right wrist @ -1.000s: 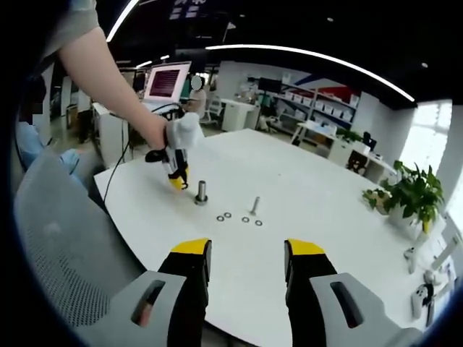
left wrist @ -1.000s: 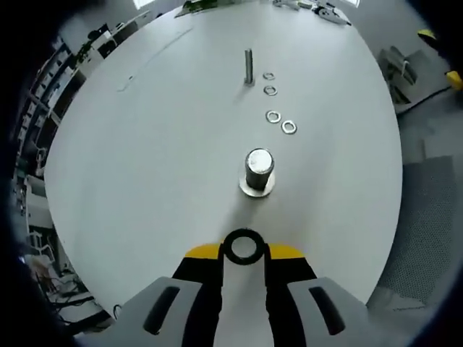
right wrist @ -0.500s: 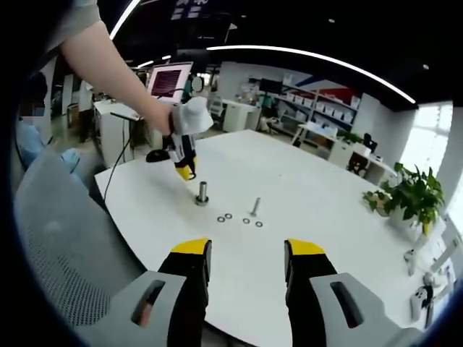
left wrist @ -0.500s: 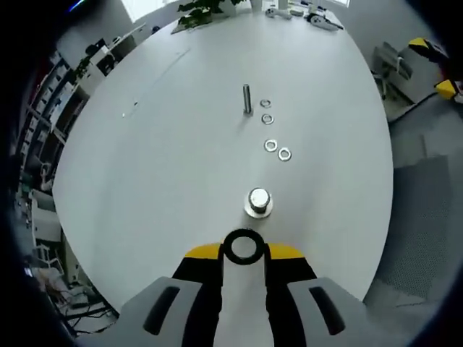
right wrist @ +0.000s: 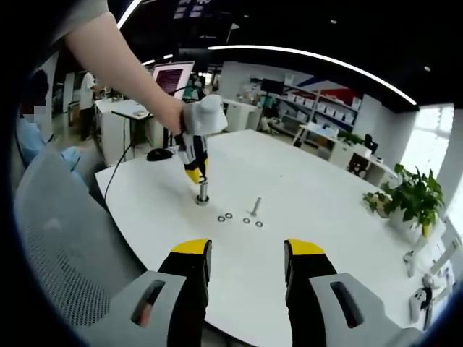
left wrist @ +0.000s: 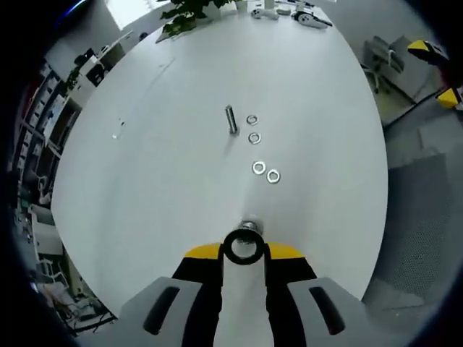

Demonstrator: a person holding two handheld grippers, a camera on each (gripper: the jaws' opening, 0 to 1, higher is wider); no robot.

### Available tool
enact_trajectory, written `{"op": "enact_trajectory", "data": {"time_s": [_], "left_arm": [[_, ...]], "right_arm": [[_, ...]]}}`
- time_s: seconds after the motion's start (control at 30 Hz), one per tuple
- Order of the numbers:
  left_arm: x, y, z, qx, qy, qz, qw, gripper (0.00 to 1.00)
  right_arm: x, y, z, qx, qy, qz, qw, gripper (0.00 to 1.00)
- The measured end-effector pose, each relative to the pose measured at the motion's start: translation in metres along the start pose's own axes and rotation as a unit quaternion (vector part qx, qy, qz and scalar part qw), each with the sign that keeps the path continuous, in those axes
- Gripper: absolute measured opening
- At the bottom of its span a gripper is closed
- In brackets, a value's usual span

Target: Place the washer onto the threaded stud by aligning its center hole with the stud, sliding it down to the base, and recovering from edge contact or off-axis alignment until the washer reaches the visible bottom stop.

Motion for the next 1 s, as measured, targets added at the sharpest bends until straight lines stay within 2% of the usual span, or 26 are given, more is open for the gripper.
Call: {"op": "enact_trajectory", "data": {"time_s": [0.23,0.43,0.53,0.83,1.0], "left_arm": [[0.005,0.006,0.001,0.009,-0.003,-0.008,0.9999,0.19],[0.009,0.005,0.001,0.015,0.000,-0.017,0.9997,0.19],[0.010,0.005,-0.002,0.000,-0.003,-0.016,0.9999,0.20],[0.017,0.008,0.002,0.018,0.001,-0.028,0.9994,0.20],[0.015,0.008,0.004,0.015,0.004,-0.025,0.9996,0.20]], "right_arm": [[0.000,0.000,0.000,0.000,0.000,0.001,1.0000,0.43],[0.000,0.001,0.000,0.000,-0.002,0.001,1.0000,0.43],[0.000,0.001,0.000,0.000,-0.002,0.001,1.0000,0.43],[0.000,0.001,0.001,0.000,-0.004,0.001,1.0000,0.43],[0.000,0.001,0.001,0.001,-0.003,0.002,1.0000,0.43]]}}
Point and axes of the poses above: the point that each gripper's makers call its tool centre point, and the gripper's own axes: x roughly forward along the fingers, z roughly to its right, y roughly out of its top, the point moved 9 cm from there along -x, roughly backward along the fingers, and after that the axes turned 3 degrees about -y, right-handed, at the moved point
